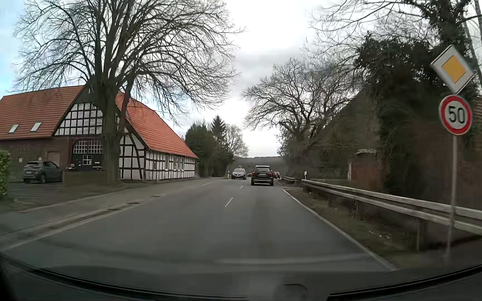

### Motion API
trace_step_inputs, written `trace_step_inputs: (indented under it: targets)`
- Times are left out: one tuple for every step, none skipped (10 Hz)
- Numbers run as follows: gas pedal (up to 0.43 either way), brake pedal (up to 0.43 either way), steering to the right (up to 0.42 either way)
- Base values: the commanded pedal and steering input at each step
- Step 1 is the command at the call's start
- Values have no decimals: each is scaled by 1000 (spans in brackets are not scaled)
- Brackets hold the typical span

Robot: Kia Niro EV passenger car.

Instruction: Follow the waypoints while adhering to traffic rules and regulations

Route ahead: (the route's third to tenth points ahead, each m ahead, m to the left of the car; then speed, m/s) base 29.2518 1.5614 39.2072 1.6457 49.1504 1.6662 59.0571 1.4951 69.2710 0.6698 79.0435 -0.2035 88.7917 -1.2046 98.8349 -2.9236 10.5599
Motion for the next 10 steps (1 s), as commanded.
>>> trace_step_inputs:
  targets:
    - [98,0,0]
    - [98,0,0]
    - [98,0,0]
    - [98,0,-1]
    - [98,0,0]
    - [98,0,-1]
    - [98,0,-1]
    - [98,0,0]
    - [98,0,0]
    - [87,0,0]
